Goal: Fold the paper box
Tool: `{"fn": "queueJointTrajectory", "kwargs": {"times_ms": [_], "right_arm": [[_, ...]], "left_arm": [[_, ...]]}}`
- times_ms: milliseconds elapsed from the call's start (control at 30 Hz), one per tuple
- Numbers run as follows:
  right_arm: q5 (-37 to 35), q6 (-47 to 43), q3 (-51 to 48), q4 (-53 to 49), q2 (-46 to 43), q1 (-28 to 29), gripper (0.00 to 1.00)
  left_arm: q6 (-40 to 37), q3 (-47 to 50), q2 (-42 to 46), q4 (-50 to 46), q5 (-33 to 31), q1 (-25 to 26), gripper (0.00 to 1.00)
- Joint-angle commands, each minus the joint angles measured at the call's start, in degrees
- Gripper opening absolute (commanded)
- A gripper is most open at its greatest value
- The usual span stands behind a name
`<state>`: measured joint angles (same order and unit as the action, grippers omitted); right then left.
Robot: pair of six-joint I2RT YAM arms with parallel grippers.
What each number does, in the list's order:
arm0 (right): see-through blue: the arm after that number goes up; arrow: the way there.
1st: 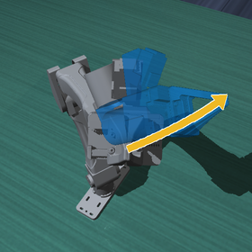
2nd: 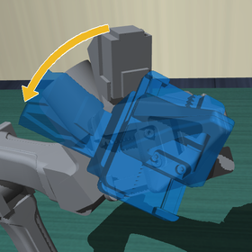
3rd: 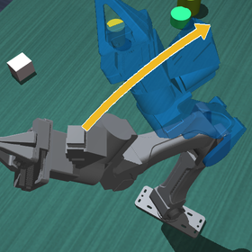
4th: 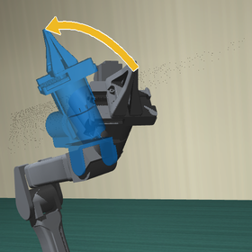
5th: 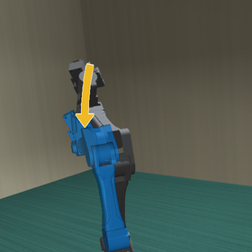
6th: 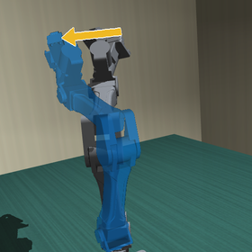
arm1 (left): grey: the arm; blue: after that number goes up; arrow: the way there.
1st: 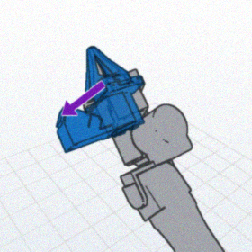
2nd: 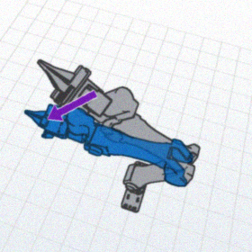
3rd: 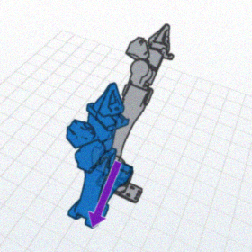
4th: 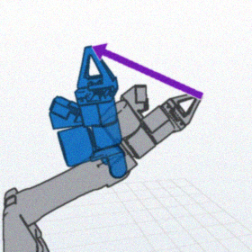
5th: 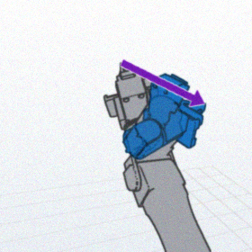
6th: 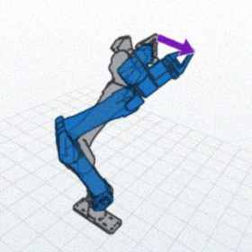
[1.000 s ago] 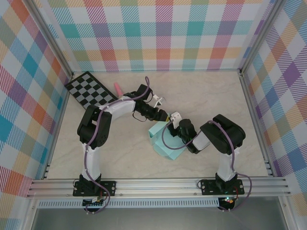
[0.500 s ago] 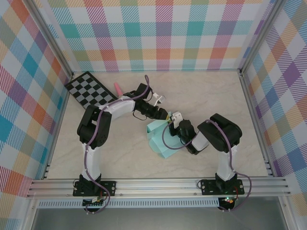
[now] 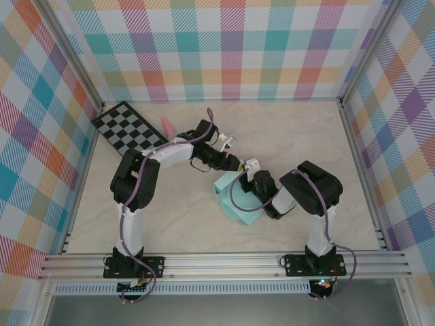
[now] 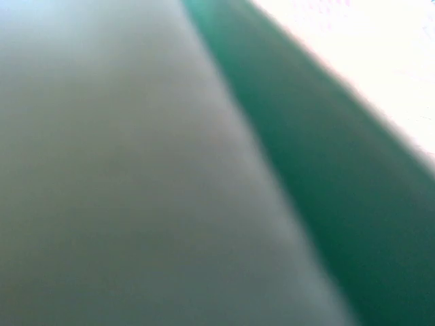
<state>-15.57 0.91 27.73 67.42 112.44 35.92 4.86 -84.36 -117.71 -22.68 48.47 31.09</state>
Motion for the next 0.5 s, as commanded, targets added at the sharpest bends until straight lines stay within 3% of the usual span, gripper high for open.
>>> {"fn": "queueJointTrajectory", "kwargs": {"times_ms": [0, 100, 267, 333, 400, 467], "right_arm": [[-0.7, -2.1, 2.2, -2.5, 0.9, -0.4, 0.13], [-1.2, -1.8, 2.0, -2.3, 0.8, -0.4, 0.01], [-4.0, -0.9, 2.2, -2.1, 0.9, -0.4, 0.00], [-5.7, 0.1, 1.9, -1.9, 0.9, -0.4, 0.11], [-6.6, 0.6, 1.6, -1.4, 1.0, -0.4, 0.29], [-6.1, 0.5, 1.8, -1.6, 0.8, -0.4, 0.36]], "left_arm": [[-0.4, 0.6, -2.7, -6.0, 3.6, 2.7, 0.54], [-0.3, 0.6, -2.9, -6.1, 3.9, 2.7, 0.54], [0.1, 0.6, -2.9, -5.8, 4.6, 2.8, 0.54], [0.3, 0.7, -2.8, -5.6, 4.9, 2.9, 0.54], [0.4, 0.9, -2.8, -5.5, 4.8, 3.2, 0.54], [0.4, 0.9, -2.9, -5.4, 4.9, 3.4, 0.54]]}}
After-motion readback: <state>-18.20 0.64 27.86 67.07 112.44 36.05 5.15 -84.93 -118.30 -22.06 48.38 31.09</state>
